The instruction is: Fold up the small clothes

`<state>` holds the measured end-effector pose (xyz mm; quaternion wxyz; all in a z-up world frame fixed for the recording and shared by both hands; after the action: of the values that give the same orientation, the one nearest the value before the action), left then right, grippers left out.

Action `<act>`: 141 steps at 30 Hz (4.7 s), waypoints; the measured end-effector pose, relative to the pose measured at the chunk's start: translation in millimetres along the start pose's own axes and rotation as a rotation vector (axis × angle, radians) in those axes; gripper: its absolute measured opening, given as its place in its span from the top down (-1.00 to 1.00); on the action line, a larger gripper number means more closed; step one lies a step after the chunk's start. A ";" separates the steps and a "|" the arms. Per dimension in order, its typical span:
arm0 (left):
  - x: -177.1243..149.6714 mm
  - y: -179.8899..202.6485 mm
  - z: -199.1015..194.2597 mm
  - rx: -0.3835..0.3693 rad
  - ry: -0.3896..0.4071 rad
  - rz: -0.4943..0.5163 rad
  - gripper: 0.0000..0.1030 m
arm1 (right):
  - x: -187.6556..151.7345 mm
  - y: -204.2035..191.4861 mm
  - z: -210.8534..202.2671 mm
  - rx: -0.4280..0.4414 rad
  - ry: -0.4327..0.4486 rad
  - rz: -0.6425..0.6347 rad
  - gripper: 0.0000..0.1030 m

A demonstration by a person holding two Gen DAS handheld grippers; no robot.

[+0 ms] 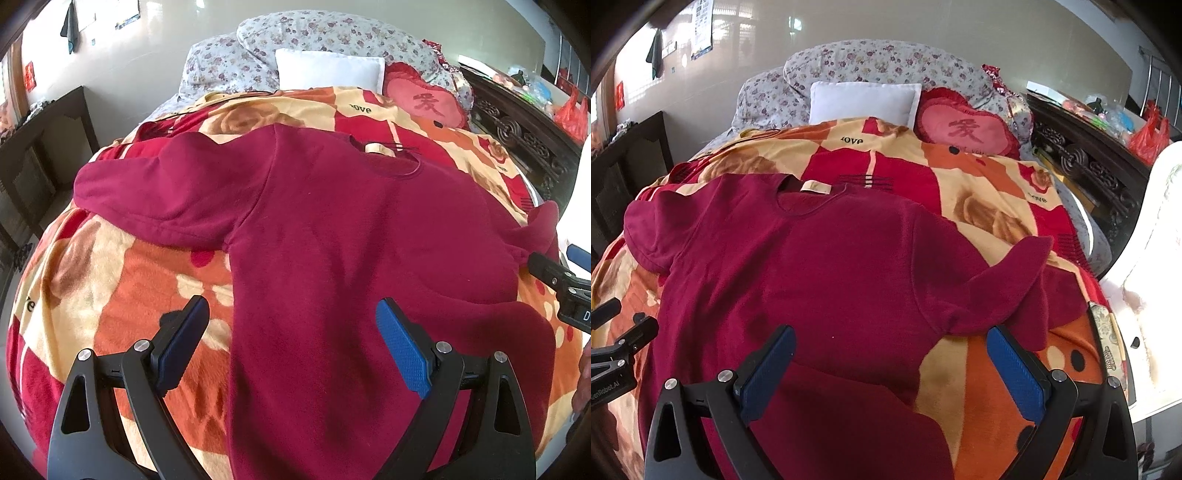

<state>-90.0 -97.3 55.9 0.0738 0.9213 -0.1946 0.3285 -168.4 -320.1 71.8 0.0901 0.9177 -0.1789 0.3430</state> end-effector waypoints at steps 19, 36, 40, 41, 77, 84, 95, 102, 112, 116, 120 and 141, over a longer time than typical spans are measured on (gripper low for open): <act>15.5 -5.5 20.5 0.017 -0.005 -0.016 -0.78 | 3.2 -17.8 21.3 0.052 -0.013 -0.001 -0.98; 27.2 -13.4 38.2 0.033 -0.019 -0.028 -0.78 | 12.6 -33.0 41.6 0.081 -0.029 0.001 -0.98; 29.1 -16.4 39.9 0.038 -0.021 -0.030 -0.78 | 16.7 -39.0 45.8 0.111 -0.034 0.008 -0.98; 29.9 -18.1 40.6 0.039 -0.021 -0.034 -0.78 | 17.9 -40.5 46.9 0.116 -0.035 0.010 -0.98; 51.1 -89.0 69.6 0.124 -0.036 -0.142 -0.78 | 37.9 -95.0 86.4 0.138 -0.045 0.001 -0.98; 51.4 -102.2 74.7 0.129 -0.048 -0.159 -0.78 | 38.8 -105.8 93.5 0.147 -0.058 -0.008 -0.98; 80.7 -211.8 81.5 0.116 -0.042 -0.394 -0.78 | 47.7 -124.4 96.9 0.196 -0.048 -0.025 -0.98; 96.4 -309.0 98.2 0.136 -0.013 -0.589 -0.73 | 49.5 -148.9 104.9 0.225 -0.065 -0.070 -0.98; 91.7 -391.2 144.4 -0.045 -0.003 -0.877 -0.50 | 45.9 -171.1 114.8 0.275 -0.108 -0.104 -0.98; 94.3 -391.5 160.5 -0.103 -0.015 -0.894 -0.42 | 44.8 -174.6 116.3 0.274 -0.115 -0.118 -0.98; 99.2 -393.6 167.6 -0.121 -0.007 -0.890 0.37 | 44.8 -173.2 116.8 0.278 -0.120 -0.108 -0.98; 126.1 -98.5 37.4 -0.355 0.186 -0.285 0.82 | 66.7 -107.0 92.2 0.240 -0.045 0.016 -0.98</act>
<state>60.9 -56.3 106.1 0.2977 0.8778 -0.1099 0.3589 -24.9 -266.0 42.4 -0.0272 0.9279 -0.1459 0.3421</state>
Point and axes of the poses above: each gripper's, at about its wrist camera, not at the fingertips, and z roughly the way its jaws point, y to its right, x to its top, the point moved 4 cm from there along z, roughly the way its jaws point, and after that the axes turned 2 degrees about x, right-handed, at the moved point
